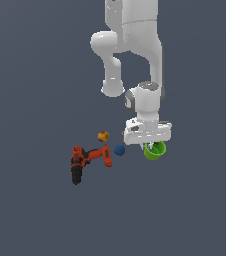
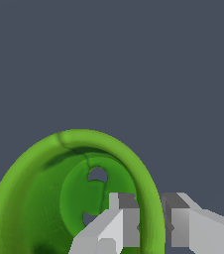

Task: Pick up a designated object from a clutter of objects.

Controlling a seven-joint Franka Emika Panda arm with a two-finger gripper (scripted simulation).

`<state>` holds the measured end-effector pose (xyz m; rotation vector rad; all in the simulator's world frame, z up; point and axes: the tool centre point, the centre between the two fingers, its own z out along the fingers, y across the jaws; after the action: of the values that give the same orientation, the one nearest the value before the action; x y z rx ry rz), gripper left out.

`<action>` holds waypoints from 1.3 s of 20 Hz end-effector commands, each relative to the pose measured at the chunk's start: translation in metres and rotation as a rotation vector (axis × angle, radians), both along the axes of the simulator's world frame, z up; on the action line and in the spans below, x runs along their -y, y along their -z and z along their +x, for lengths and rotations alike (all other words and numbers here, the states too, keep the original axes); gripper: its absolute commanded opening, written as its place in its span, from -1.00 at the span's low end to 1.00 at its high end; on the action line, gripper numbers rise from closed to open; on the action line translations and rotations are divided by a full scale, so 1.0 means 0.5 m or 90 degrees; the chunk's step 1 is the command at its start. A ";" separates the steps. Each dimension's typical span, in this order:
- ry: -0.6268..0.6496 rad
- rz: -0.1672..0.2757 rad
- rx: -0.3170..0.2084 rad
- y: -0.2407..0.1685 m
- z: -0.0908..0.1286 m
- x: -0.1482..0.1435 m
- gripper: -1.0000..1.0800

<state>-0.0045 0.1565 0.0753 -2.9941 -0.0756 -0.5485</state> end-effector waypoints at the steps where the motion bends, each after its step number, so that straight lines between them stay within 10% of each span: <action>1: 0.000 0.000 0.002 -0.018 0.006 0.004 -1.00; 26: -0.002 0.001 0.002 -0.424 0.104 0.105 -1.00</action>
<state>0.0438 0.1073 0.2716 -2.9922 -0.0798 -0.5509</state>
